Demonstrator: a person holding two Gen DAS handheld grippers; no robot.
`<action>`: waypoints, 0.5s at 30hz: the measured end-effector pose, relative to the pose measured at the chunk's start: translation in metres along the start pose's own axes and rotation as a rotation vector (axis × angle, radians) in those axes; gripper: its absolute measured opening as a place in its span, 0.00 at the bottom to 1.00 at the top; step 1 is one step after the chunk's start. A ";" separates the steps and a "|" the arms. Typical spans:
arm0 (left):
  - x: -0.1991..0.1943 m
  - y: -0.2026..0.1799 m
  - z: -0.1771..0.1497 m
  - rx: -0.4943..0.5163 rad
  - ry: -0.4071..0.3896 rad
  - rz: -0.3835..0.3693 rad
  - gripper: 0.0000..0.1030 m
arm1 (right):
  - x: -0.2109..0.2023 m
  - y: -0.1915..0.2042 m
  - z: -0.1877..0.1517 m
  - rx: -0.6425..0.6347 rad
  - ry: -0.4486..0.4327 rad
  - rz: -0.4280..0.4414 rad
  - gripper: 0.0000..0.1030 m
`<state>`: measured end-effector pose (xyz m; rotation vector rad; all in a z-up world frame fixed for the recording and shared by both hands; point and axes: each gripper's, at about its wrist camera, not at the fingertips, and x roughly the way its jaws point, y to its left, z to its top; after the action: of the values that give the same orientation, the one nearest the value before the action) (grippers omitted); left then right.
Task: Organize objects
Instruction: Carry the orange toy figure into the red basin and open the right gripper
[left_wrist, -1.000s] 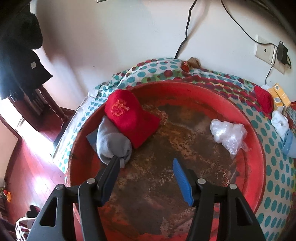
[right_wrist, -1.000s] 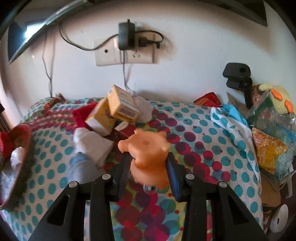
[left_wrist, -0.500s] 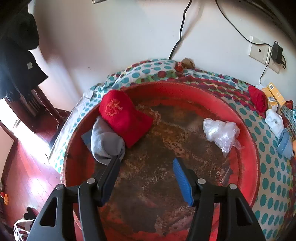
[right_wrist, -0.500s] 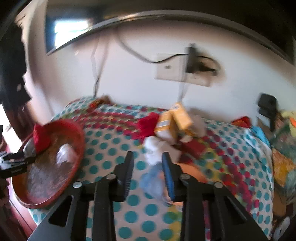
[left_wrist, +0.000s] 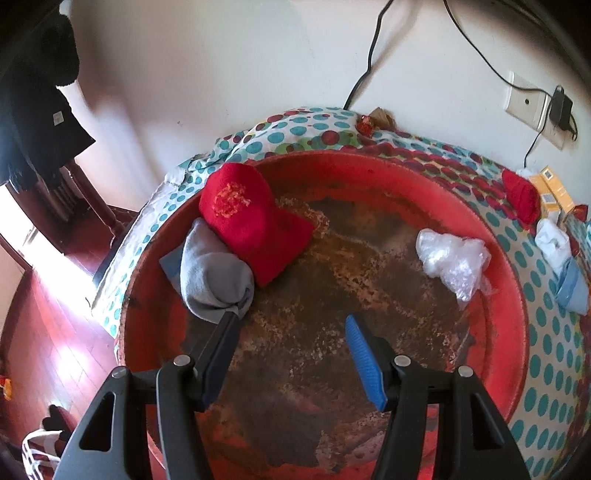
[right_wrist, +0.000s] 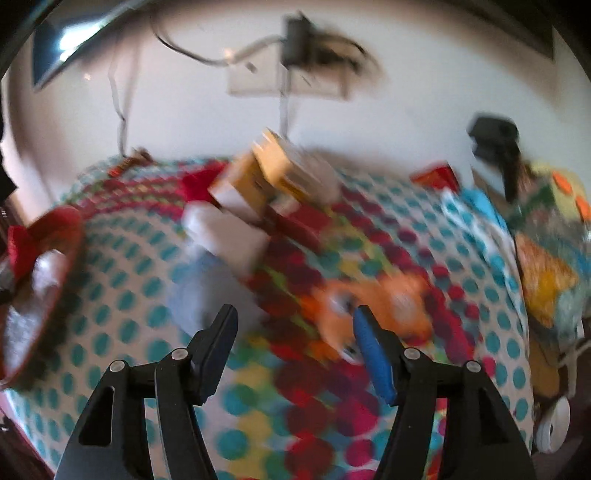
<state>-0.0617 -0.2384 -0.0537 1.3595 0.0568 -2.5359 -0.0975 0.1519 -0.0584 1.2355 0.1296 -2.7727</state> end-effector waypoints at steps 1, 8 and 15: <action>0.000 -0.001 0.000 0.006 0.001 -0.002 0.59 | -0.002 -0.002 -0.003 -0.013 -0.024 -0.011 0.63; 0.003 -0.010 -0.003 0.044 0.007 0.013 0.59 | 0.000 -0.023 -0.004 0.038 -0.059 -0.023 0.65; 0.005 -0.013 -0.004 0.054 0.014 0.013 0.60 | 0.036 -0.039 0.002 0.072 0.040 0.009 0.66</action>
<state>-0.0648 -0.2266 -0.0614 1.3925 -0.0187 -2.5349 -0.1279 0.1877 -0.0826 1.3051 0.0275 -2.7685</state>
